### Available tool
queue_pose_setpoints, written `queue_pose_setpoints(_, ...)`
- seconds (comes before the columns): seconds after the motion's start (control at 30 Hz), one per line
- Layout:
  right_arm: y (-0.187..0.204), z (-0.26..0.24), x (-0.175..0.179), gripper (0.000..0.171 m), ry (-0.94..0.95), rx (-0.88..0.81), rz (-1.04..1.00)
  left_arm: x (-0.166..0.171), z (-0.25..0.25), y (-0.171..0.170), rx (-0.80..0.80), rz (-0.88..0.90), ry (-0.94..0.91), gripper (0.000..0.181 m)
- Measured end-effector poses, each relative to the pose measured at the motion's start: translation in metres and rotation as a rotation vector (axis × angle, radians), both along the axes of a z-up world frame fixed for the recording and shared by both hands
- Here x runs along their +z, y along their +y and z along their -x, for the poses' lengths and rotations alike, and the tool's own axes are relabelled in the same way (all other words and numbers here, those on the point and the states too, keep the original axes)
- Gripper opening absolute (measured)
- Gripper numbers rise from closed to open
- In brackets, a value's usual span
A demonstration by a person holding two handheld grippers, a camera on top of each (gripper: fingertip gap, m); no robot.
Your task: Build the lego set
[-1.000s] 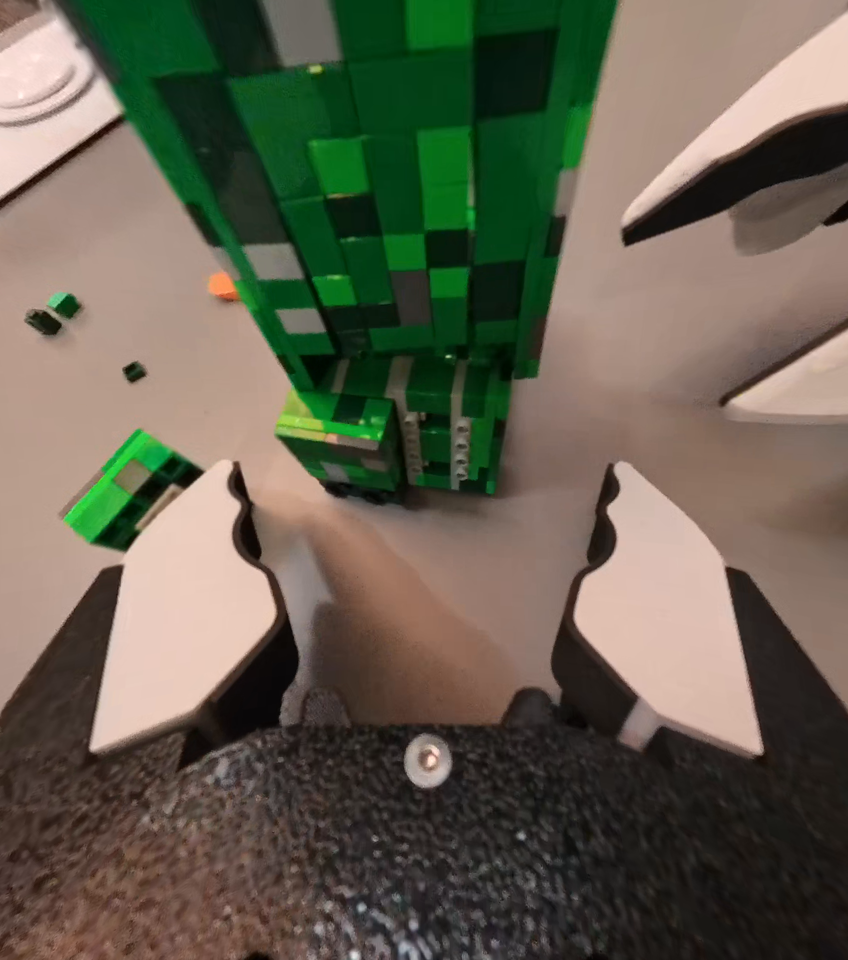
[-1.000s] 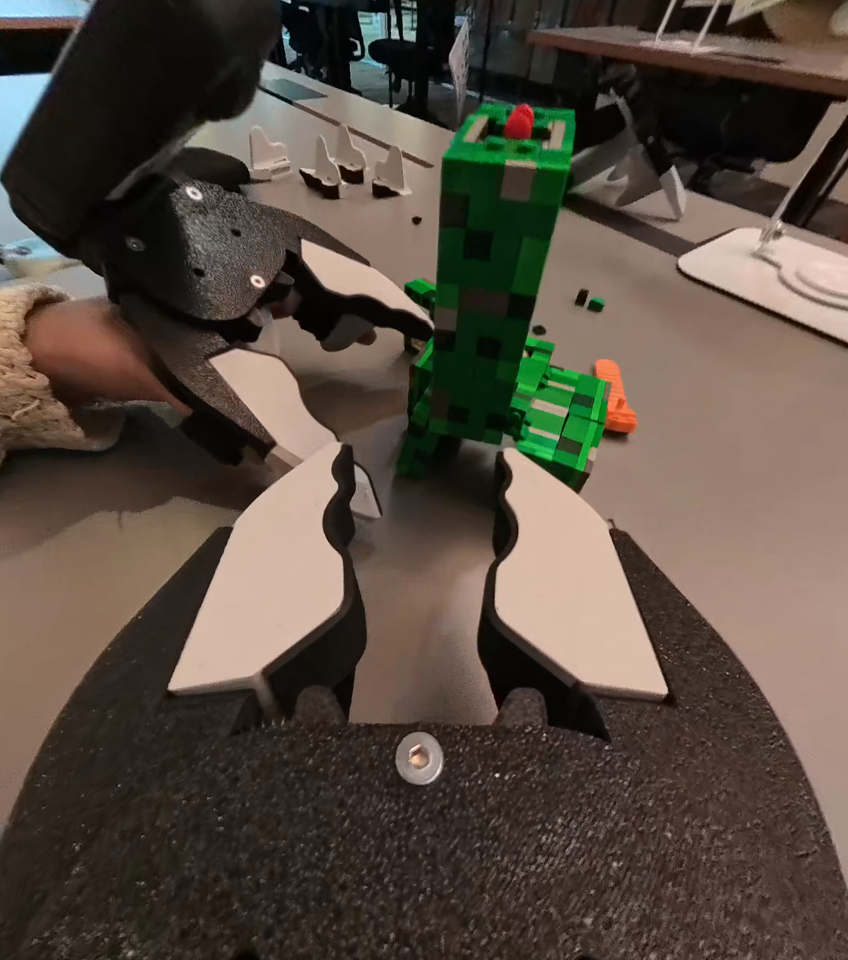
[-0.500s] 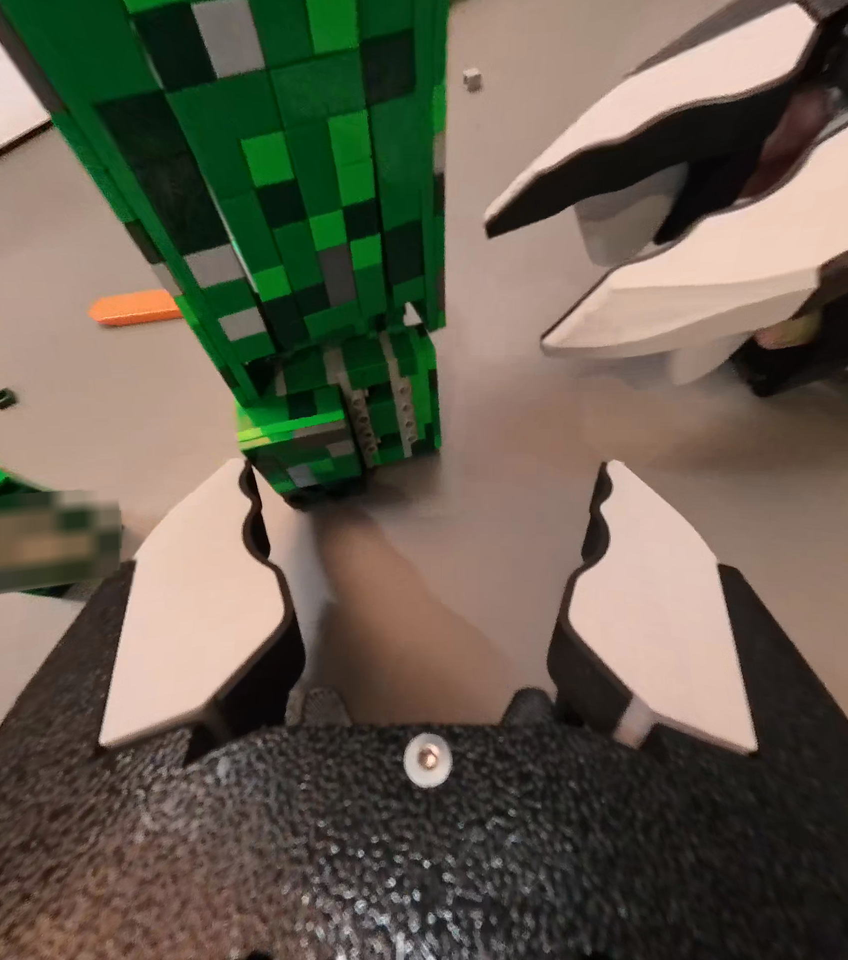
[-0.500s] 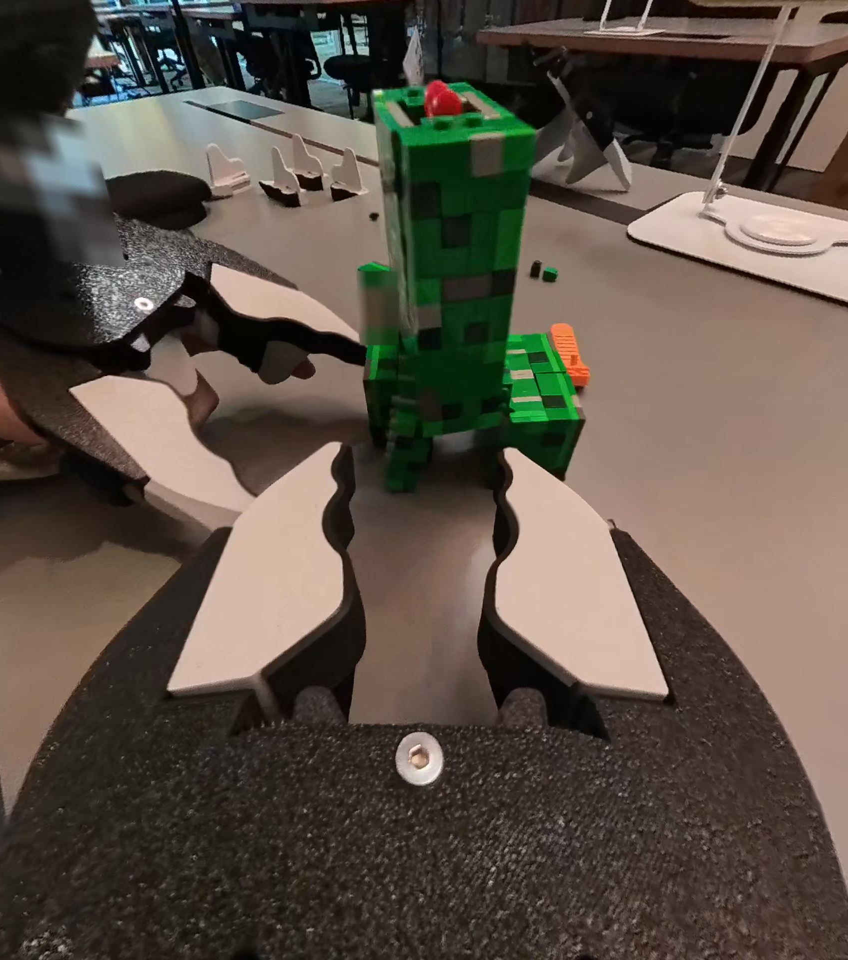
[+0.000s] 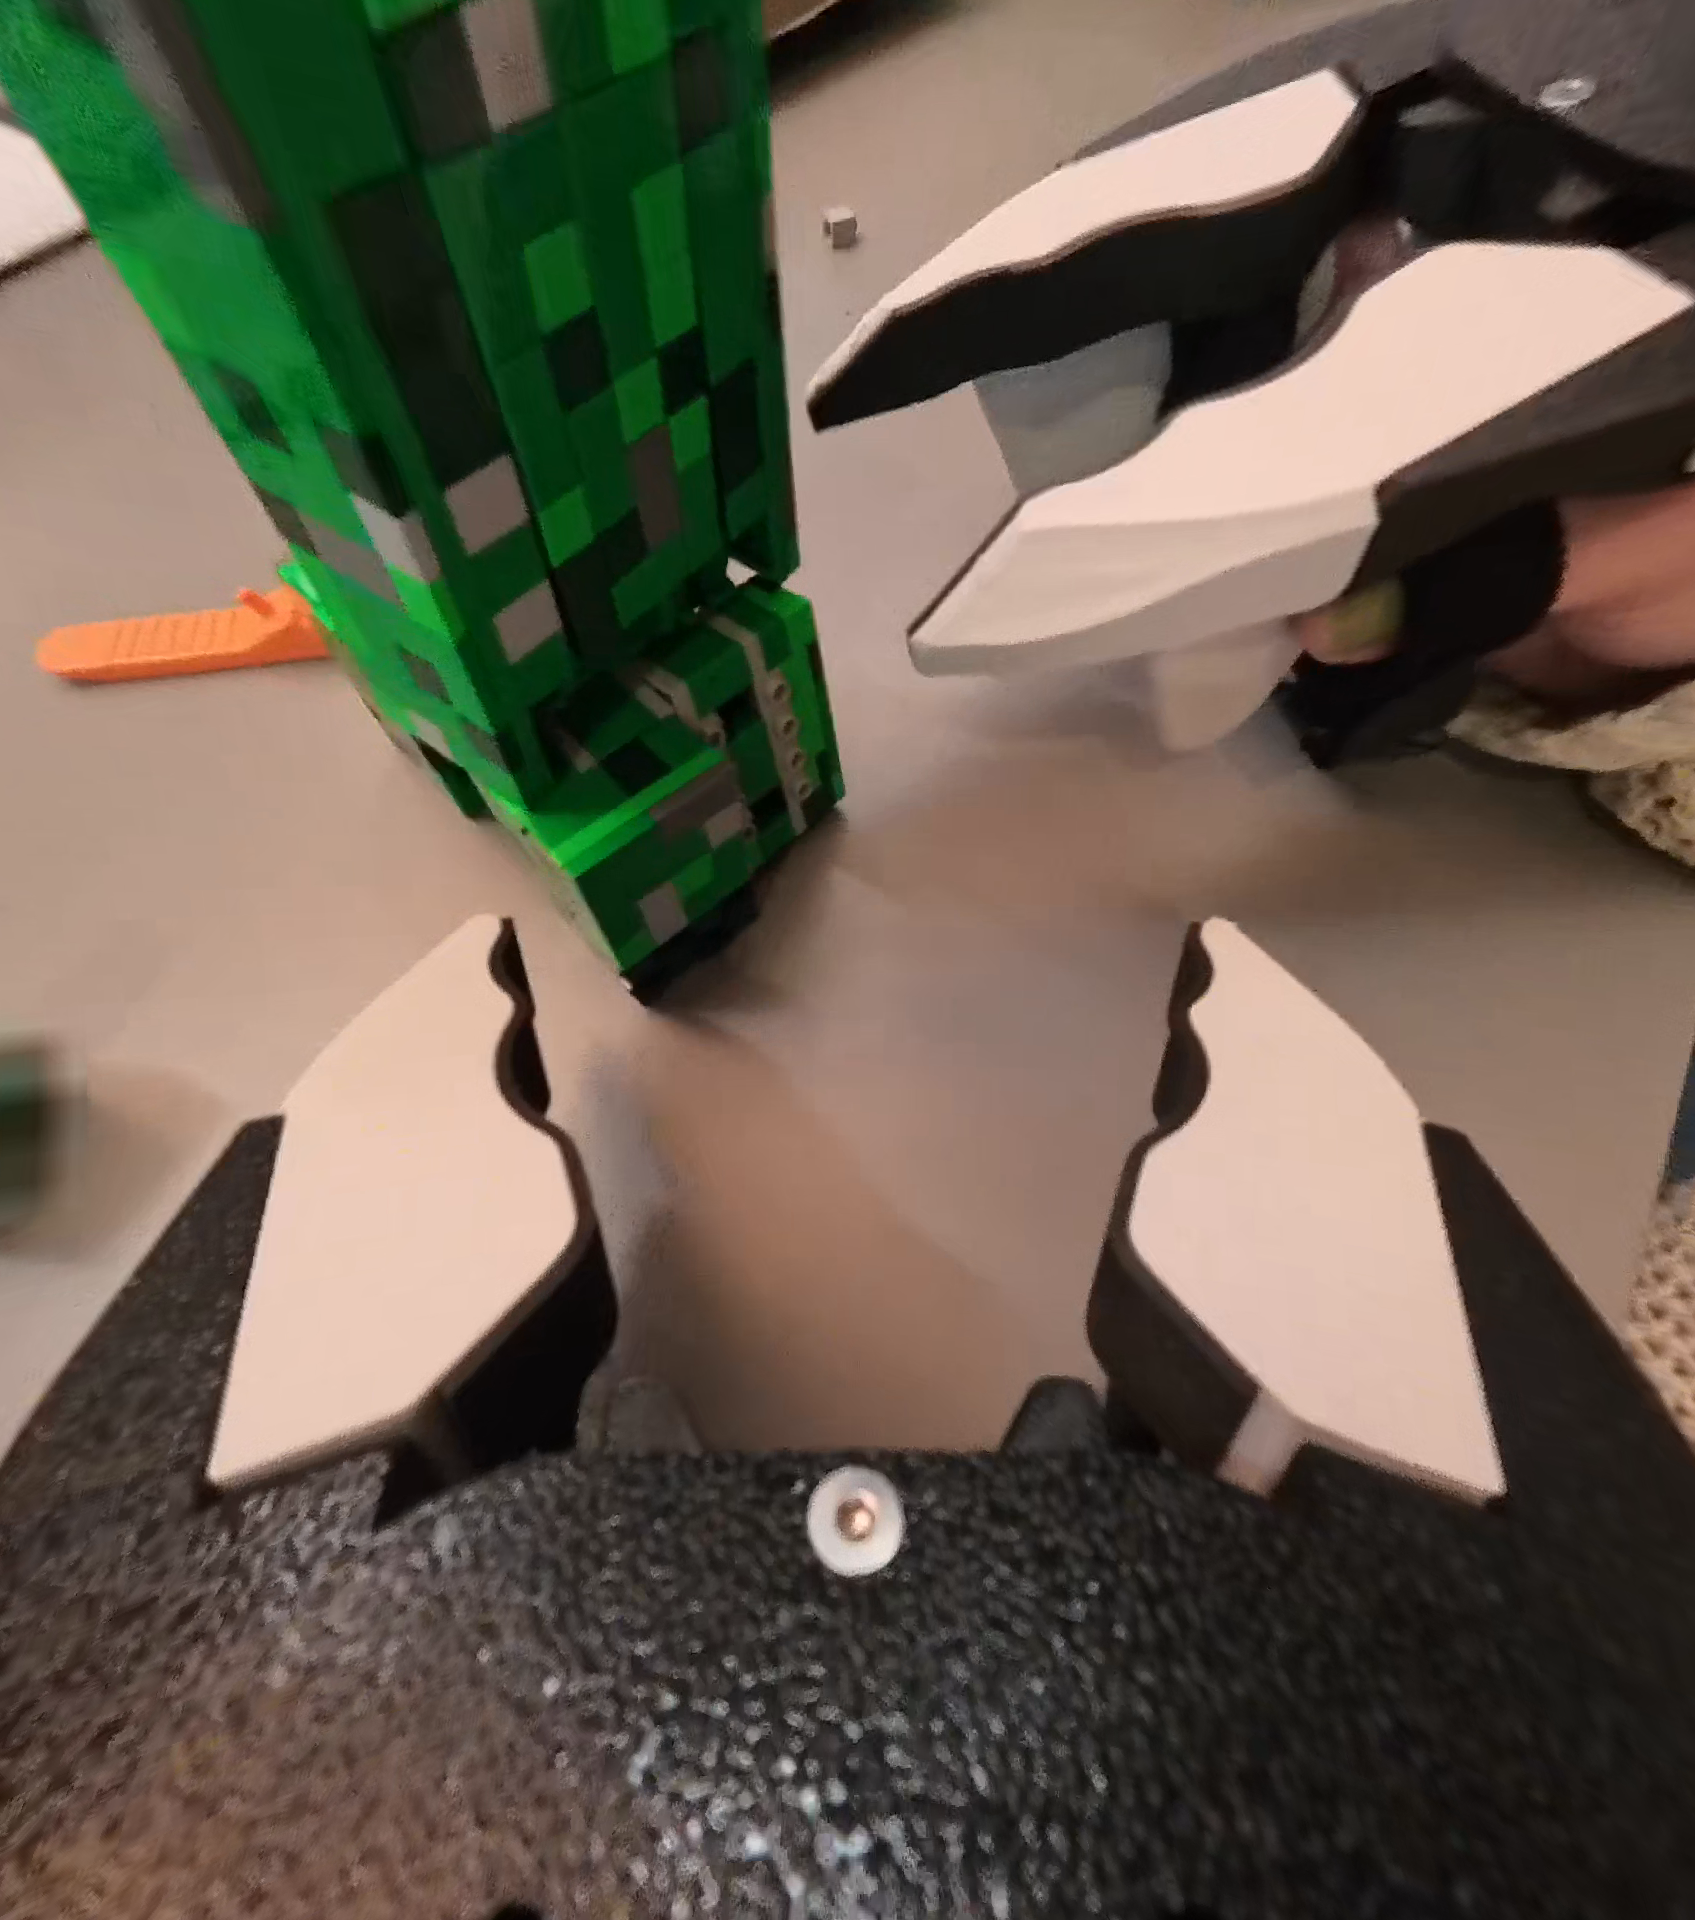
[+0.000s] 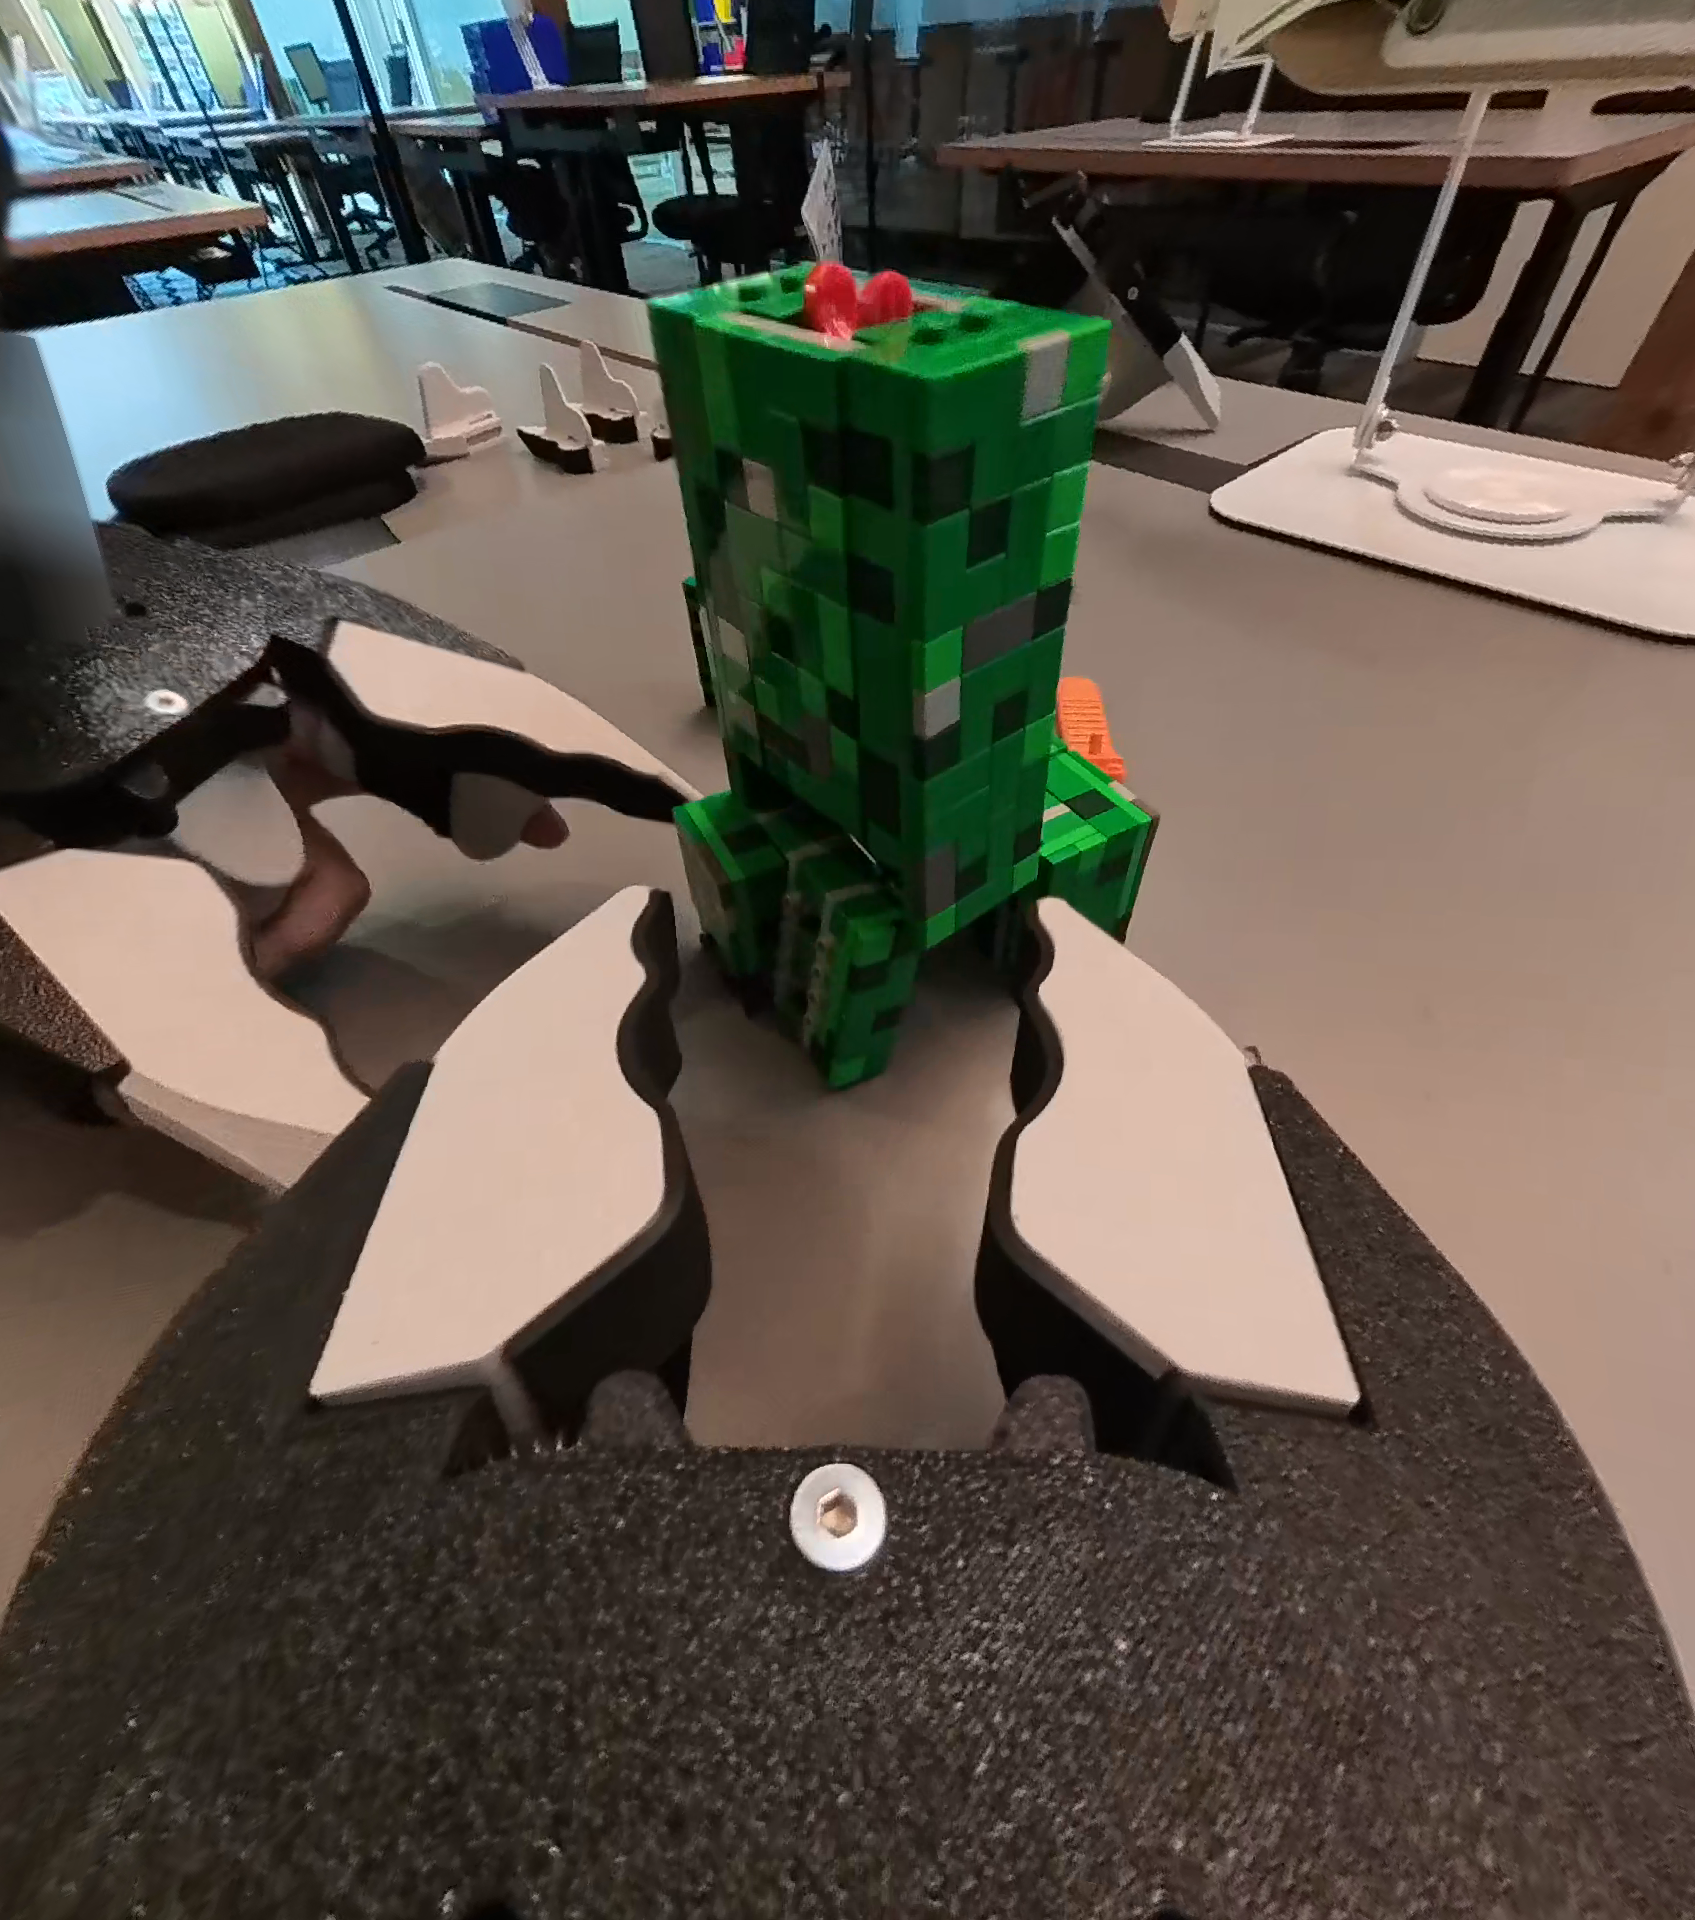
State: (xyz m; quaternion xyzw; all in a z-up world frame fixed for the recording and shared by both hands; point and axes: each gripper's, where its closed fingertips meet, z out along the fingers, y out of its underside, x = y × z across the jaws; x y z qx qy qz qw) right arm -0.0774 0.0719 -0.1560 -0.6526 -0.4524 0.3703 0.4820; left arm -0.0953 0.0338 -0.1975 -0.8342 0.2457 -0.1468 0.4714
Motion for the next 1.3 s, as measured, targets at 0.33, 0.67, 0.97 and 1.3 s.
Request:
queue_pose_setpoints(0.33, -0.014, 0.012, -0.007, 0.063, -0.055, 0.068, -0.004, -0.004, -0.009, 0.002, -0.04, 0.036, -0.002, 0.118)
queue_pose_setpoints(0.67, -0.018, 0.011, -0.007, 0.064, -0.049, 0.068, 0.011, -0.004, -0.009, 0.002, -0.041, 0.038, -0.004, 0.119)
queue_pose_setpoints(0.97, 0.011, 0.022, 0.026, 0.074, 0.026, 0.194, -0.103, -0.003, -0.009, 0.002, -0.046, 0.04, -0.011, 0.118)
queue_pose_setpoints(1.3, 0.013, 0.044, 0.033, 0.041, 0.051, 0.461, 0.01, -0.004, -0.009, 0.001, -0.049, 0.044, -0.012, 0.118)
